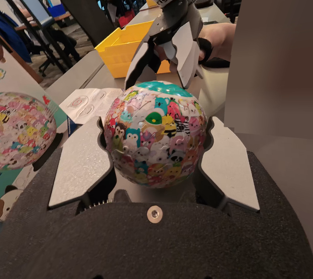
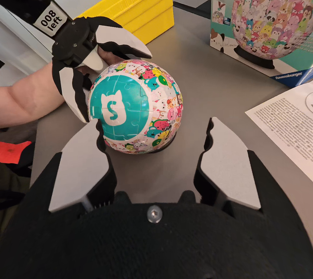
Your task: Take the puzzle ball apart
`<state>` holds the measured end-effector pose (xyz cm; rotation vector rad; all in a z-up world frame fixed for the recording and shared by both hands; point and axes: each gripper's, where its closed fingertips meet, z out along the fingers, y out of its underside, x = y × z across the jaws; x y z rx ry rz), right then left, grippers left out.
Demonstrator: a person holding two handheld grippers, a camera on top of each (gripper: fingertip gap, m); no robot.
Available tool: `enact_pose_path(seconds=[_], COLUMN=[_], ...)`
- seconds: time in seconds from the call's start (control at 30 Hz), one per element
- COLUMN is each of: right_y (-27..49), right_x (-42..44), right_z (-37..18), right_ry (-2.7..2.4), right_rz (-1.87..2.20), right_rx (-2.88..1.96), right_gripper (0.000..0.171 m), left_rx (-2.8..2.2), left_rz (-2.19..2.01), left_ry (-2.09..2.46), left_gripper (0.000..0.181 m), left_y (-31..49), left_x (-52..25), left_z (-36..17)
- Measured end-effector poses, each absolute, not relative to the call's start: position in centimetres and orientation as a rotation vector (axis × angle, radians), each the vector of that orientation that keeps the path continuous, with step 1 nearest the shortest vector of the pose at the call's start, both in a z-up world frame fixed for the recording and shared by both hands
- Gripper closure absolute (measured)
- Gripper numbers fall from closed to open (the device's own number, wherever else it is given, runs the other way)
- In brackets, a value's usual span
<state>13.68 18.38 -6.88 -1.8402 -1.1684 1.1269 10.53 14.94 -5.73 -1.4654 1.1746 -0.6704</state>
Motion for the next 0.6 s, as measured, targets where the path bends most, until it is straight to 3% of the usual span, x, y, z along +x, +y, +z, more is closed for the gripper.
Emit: enact_pose_path(seconds=[0.6], right_y=[18.0], right_x=[12.3], right_z=[-6.1], right_ry=[-1.16], right_rz=[0.982], right_rx=[-1.794], right_gripper=[0.055], left_rx=[-1.548], left_rz=[-0.661], left_ry=[1.222], left_gripper=[0.063], left_y=[14.6], left_x=[9.3], left_z=[-6.1])
